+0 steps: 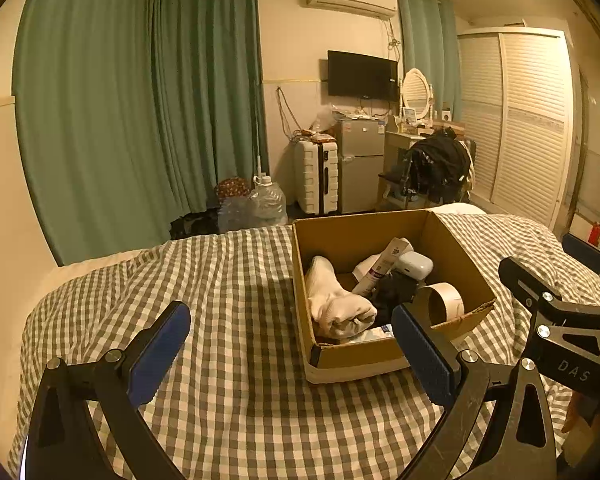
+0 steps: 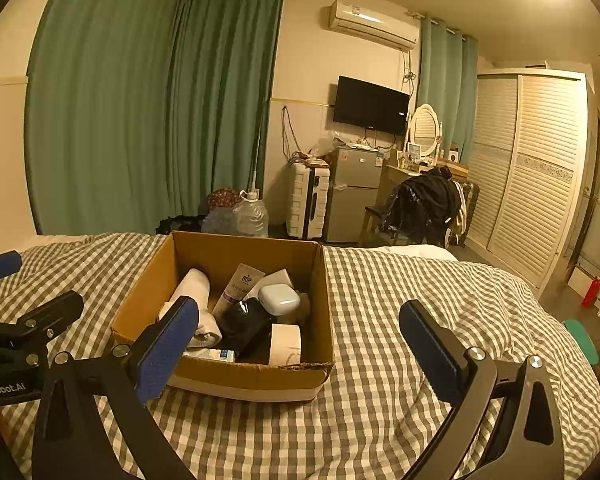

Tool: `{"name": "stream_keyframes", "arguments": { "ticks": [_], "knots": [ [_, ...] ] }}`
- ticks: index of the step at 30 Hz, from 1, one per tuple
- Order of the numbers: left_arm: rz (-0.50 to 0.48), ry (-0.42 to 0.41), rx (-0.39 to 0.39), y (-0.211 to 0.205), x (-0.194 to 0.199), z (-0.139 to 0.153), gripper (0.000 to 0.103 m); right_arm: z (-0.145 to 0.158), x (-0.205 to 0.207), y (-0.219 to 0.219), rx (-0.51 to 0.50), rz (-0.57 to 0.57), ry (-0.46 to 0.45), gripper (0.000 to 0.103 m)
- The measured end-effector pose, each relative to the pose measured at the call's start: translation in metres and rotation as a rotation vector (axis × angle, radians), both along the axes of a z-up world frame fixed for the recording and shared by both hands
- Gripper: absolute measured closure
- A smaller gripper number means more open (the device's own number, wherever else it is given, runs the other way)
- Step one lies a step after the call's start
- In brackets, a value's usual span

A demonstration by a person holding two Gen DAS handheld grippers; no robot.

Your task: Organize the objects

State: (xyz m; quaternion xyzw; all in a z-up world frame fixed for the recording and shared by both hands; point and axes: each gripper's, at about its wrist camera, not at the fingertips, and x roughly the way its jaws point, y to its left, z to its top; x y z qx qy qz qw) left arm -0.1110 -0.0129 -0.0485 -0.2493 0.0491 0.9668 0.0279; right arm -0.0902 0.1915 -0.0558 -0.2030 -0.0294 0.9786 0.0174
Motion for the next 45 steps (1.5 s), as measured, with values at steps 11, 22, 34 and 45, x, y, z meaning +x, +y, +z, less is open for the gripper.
{"name": "stream_keyframes", "arguments": {
  "ticks": [11, 22, 34, 45],
  "knots": [
    [0.01, -0.006, -0.018, 0.0003, -0.0021, -0.0017, 0.0, 0.0013, -0.001, -0.0019, 0.002, 0.002, -0.001, 0.002],
    [0.03, -0.008, -0.032, 0.0001, -0.0025, -0.0032, 0.0, 0.002, -0.0014, 0.0044, -0.024, -0.004, 0.002, 0.002],
    [0.028, -0.003, -0.03, 0.0001, -0.0013, -0.003, 0.0, 0.0015, -0.0014, 0.0039, -0.017, -0.002, 0.0, 0.002],
    [0.021, -0.006, -0.028, 0.0016, -0.0012, -0.0035, 0.0, 0.0008, -0.0013, 0.0017, -0.014, -0.004, -0.005, 0.002]
  ]
}}
